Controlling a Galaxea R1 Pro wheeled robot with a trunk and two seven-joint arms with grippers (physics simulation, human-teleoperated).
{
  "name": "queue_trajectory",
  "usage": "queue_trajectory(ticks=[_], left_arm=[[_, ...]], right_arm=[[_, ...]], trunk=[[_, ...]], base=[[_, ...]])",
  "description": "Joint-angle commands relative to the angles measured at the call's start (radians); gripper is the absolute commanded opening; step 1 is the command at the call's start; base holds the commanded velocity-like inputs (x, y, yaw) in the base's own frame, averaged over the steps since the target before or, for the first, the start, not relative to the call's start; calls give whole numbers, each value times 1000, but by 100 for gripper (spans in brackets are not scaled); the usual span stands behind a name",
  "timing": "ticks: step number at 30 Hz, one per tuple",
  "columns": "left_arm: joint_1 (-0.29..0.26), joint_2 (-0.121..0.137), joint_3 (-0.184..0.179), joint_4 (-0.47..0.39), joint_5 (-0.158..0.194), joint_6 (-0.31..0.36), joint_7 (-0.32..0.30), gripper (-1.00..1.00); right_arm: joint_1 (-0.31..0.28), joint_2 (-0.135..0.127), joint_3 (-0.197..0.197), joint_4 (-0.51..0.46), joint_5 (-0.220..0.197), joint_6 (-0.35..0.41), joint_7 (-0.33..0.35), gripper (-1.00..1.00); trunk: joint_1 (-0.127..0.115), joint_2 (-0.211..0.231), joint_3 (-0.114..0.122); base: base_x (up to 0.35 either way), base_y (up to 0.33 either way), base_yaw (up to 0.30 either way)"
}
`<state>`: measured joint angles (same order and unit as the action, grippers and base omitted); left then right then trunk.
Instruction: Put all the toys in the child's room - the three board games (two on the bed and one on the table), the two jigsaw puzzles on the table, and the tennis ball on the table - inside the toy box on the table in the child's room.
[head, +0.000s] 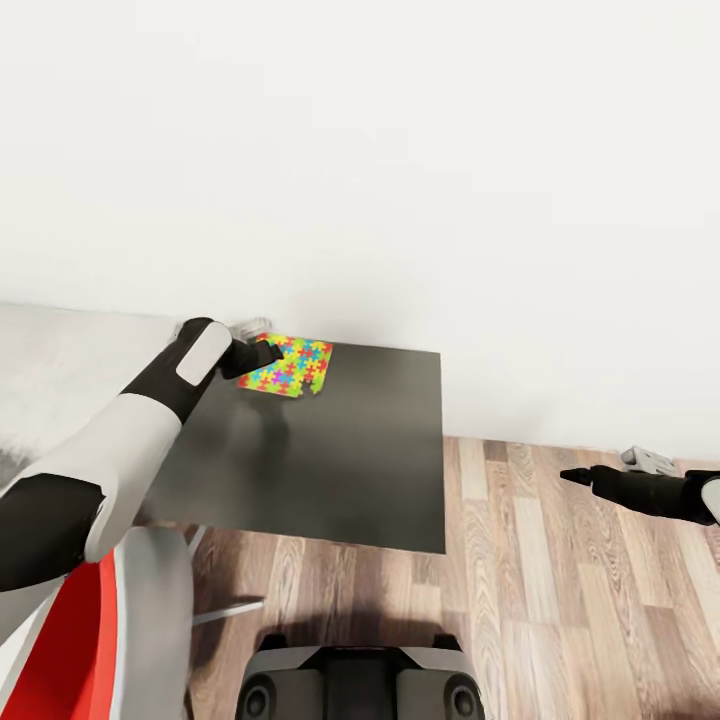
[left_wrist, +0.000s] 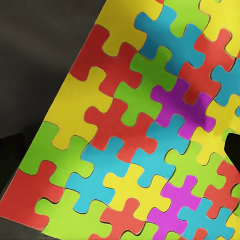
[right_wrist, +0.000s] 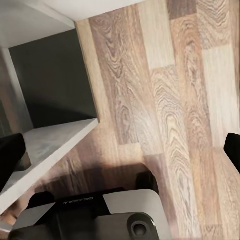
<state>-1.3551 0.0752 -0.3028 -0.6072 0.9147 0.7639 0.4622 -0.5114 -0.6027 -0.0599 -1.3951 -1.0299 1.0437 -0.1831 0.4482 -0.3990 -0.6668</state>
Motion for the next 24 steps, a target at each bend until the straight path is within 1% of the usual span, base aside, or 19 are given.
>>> queue_trajectory(ticks=[1,15,18,24], left_arm=[[1,1,-7,1,30,-2,6,100],[1,-2,-7,1,32,-2,6,100],[1,-3,-7,0,33,-2,6,100],[3,-4,-6,-2,34,-2,6,100]], right_arm=[[-1,0,0,-1,-10,3,-10,100],[-1,0,0,-1,-10,3,-10,100],[-1,0,0,-1,-10,3,-10,100],[-1,1,0,-1,-10,3,-10,100]], trunk=[[2,-1,-2],[2,-1,-2],[2,-1,-2],[2,-1,-2]], base=[[0,0,-240],[0,0,-262],[0,0,-143],[0,0,-66]])
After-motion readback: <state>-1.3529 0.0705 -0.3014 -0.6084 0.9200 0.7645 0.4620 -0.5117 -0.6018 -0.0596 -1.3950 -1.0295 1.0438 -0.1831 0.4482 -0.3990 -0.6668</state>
